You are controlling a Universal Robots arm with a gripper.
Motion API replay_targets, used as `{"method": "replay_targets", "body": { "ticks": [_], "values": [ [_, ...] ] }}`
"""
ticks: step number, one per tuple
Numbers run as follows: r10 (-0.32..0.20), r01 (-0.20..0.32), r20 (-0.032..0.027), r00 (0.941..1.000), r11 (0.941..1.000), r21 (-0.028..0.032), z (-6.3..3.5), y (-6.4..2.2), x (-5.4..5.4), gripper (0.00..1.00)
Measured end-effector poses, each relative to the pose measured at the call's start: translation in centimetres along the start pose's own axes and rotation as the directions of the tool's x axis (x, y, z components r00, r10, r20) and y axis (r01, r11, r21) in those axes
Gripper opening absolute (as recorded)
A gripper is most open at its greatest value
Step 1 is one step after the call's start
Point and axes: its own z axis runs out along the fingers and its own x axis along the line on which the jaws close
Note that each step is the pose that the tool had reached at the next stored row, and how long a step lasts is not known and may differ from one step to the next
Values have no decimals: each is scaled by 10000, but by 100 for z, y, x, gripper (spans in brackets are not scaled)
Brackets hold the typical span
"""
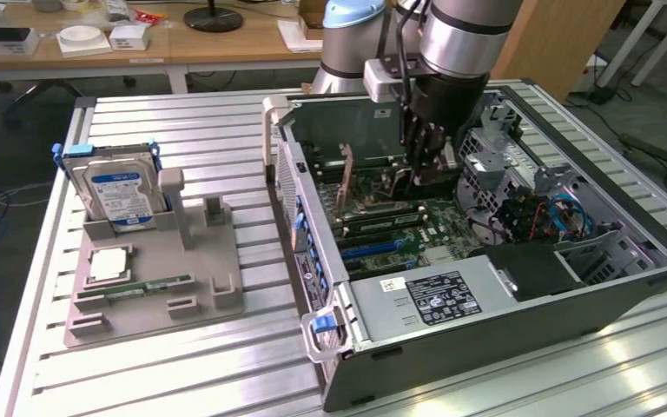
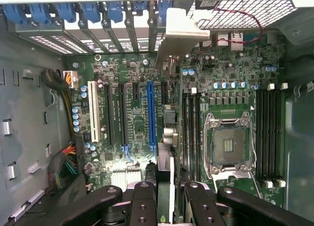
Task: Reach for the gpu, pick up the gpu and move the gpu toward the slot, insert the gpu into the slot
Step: 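Insert the gpu into the slot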
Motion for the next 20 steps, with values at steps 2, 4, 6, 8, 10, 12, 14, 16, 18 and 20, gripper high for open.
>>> {"method": "replay_targets", "body": {
  "ticks": [2,4,6,8,10,12,14,16,18,20],
  "values": [
    [0,0,-2,10000,10000,-1,15,0,1,27],
    [0,0,-2,10000,10000,-1,27,1,1,27],
    [-1,1,-2,10000,10000,-1,36,1,1,27],
    [-1,1,-1,10000,10000,-1,45,1,2,27],
    [0,0,14,10000,10000,-2,57,2,3,27],
    [-1,1,23,10000,10000,-2,73,2,5,27],
    [-1,1,21,10000,10000,-3,80,2,6,27],
    [-1,1,20,10000,10000,-3,81,2,6,27],
    [-1,1,22,10000,10000,-3,82,2,6,27],
    [-1,1,22,10000,10000,-3,82,2,6,27]
  ]
}}
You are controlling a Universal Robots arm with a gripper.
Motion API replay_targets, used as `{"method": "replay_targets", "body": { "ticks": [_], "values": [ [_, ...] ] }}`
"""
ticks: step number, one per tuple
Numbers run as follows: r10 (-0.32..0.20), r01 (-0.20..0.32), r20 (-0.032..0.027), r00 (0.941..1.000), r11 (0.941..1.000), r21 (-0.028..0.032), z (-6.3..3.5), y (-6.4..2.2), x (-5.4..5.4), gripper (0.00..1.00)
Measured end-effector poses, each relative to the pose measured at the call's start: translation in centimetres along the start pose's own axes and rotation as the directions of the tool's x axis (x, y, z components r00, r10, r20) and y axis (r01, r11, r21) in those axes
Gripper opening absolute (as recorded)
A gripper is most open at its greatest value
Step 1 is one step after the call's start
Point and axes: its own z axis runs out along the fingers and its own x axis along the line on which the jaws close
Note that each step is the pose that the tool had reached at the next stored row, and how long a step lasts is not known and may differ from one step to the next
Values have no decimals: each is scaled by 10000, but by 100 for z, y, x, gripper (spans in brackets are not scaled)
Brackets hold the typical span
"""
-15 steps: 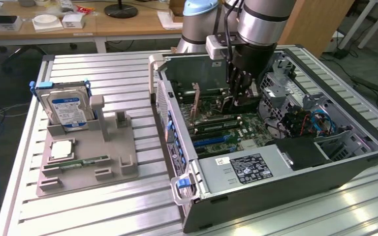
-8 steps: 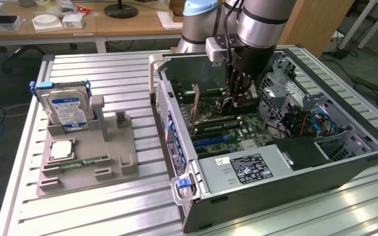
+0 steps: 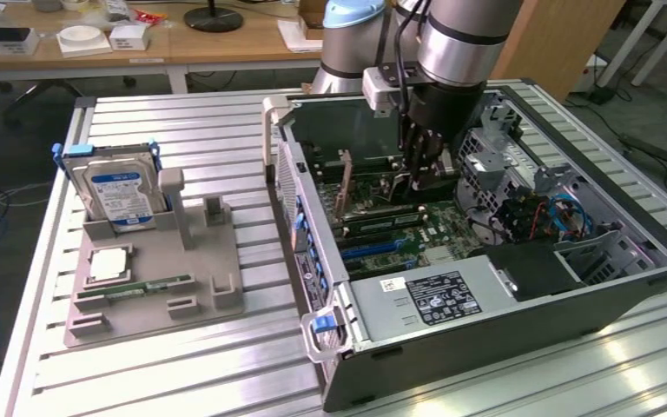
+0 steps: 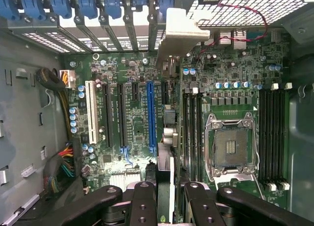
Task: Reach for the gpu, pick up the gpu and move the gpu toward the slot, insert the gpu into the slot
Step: 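Insert the gpu into the slot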
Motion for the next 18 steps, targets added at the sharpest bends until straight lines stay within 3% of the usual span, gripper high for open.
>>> {"method": "replay_targets", "body": {
  "ticks": [8,18],
  "values": [
    [-3,3,1,10000,10000,2,2,7,1,27],
    [-435,435,17,9991,9991,-17,35,9,4,27]
  ]
}}
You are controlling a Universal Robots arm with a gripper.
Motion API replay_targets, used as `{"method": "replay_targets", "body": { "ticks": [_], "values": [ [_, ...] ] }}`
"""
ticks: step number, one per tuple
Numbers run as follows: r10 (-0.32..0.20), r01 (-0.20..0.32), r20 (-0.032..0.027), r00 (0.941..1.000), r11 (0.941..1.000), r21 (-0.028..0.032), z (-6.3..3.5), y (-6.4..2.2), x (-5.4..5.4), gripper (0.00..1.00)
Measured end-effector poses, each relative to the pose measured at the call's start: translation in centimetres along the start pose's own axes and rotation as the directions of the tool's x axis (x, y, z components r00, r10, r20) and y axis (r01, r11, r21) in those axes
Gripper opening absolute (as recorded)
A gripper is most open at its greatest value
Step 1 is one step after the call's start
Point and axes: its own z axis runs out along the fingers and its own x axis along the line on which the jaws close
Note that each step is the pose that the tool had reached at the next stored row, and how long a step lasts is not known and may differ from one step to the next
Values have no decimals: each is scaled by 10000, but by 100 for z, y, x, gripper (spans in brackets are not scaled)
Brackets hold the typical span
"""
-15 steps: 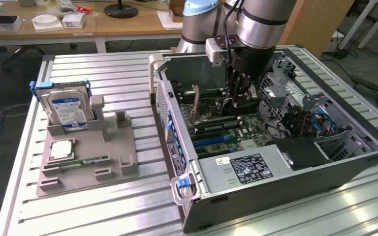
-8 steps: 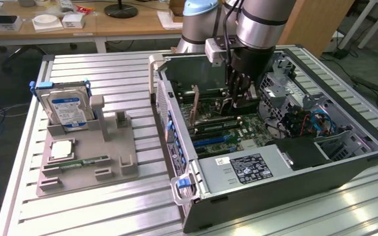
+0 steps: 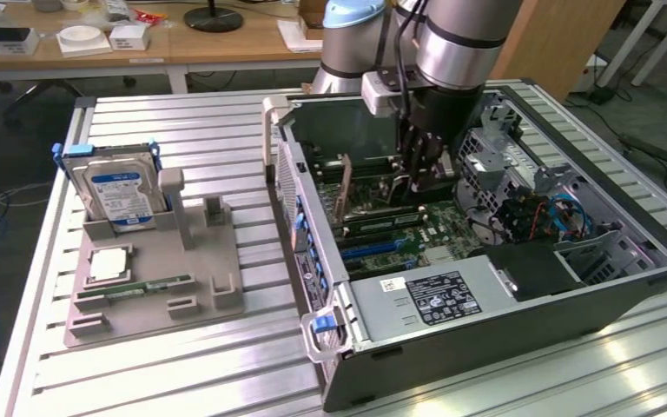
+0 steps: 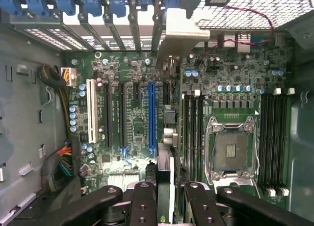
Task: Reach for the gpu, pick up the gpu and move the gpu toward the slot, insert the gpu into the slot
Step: 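Insert the gpu into the slot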
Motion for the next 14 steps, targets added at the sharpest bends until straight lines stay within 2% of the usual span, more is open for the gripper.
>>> {"method": "replay_targets", "body": {
  "ticks": [5,10,14],
  "values": [
    [-78,78,-51,10000,10000,-5,21,0,4,27],
    [-77,77,-53,10000,10000,-9,49,53,6,27],
    [-81,81,-52,10000,10000,-11,55,61,39,27]
  ]
}}
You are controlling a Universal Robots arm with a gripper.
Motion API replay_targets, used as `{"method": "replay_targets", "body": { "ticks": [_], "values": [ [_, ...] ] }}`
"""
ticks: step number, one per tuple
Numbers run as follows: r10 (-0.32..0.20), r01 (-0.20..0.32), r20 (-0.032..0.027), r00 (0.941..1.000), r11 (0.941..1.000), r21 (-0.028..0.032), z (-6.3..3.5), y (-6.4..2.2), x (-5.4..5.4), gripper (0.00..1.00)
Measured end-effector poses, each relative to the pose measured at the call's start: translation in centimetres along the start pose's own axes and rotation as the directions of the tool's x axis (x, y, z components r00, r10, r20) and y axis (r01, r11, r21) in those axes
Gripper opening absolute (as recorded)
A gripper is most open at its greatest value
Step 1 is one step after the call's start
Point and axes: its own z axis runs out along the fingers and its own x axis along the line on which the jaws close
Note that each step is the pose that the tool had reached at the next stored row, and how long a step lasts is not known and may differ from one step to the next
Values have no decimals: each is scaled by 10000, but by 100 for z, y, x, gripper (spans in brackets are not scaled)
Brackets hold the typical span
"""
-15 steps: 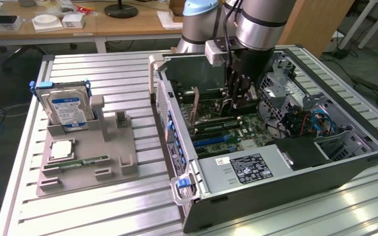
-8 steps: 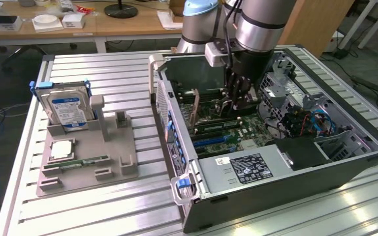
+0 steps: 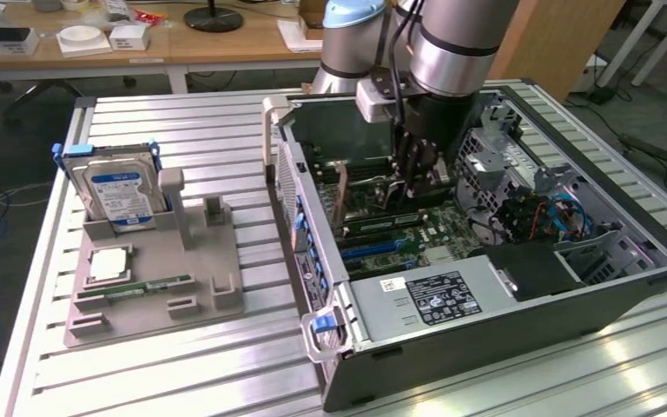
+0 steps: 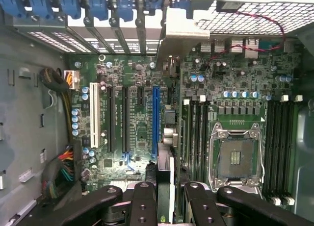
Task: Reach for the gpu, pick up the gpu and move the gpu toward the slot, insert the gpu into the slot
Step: 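Insert the gpu into the slot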
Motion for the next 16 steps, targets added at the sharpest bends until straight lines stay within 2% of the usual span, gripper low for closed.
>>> {"method": "replay_targets", "body": {
  "ticks": [3,16],
  "values": [
    [0,0,-2,10000,10000,0,2,1,34,27],
    [-2,2,-2,10000,10000,-2,90,58,60,27]
  ]
}}
